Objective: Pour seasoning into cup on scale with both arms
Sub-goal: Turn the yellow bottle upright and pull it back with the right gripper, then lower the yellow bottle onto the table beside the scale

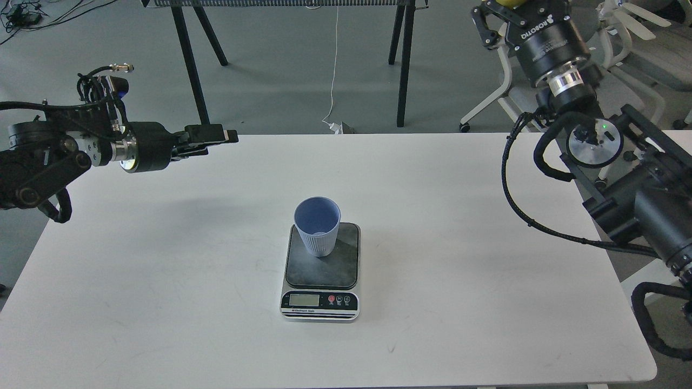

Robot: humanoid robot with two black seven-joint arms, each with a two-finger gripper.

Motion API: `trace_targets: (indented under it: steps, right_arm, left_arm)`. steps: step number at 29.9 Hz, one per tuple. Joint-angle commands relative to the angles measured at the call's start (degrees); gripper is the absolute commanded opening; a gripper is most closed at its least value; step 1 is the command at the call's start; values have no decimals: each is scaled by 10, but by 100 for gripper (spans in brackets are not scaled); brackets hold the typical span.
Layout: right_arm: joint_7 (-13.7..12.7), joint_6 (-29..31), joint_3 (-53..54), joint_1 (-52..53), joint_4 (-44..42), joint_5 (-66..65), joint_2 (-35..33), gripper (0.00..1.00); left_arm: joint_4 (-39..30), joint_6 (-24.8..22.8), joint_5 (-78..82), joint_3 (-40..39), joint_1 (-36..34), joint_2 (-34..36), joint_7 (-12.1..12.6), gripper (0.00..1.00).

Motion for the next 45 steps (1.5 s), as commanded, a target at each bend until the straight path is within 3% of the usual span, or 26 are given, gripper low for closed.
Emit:
trace_targets:
  steps: [1, 14, 29, 32, 35, 39, 41, 44, 45]
  right_arm:
    - [-22, 1, 30, -89, 32, 62, 12, 2]
    - [-25, 1, 13, -295, 129, 65, 97, 2]
    - [-24, 1, 0, -363, 135, 41, 100, 3]
    - [-23, 1, -10, -364, 131, 35, 100, 7]
    - [-22, 1, -22, -364, 128, 31, 100, 16]
    - [-19, 1, -28, -367, 129, 8, 100, 34]
    - [-19, 1, -28, -367, 130, 7, 100, 54]
    - [-19, 1, -28, -372, 136, 7, 99, 98]
    - [-19, 1, -28, -376, 137, 7, 97, 98]
  left_arm:
    - [0, 0, 0, -1, 10, 0, 0, 99]
    - [0, 0, 1, -1, 22, -1, 0, 99]
    - [0, 0, 0, -1, 21, -4, 0, 99]
    - [0, 0, 0, -1, 21, -4, 0, 99]
    - [0, 0, 0, -1, 21, -4, 0, 99]
    - [0, 0, 0, -1, 21, -3, 0, 99]
    - [0, 0, 0, -1, 21, -3, 0, 99]
    - [0, 0, 0, -1, 21, -2, 0, 99]
    - [0, 0, 0, -1, 21, -3, 0, 99]
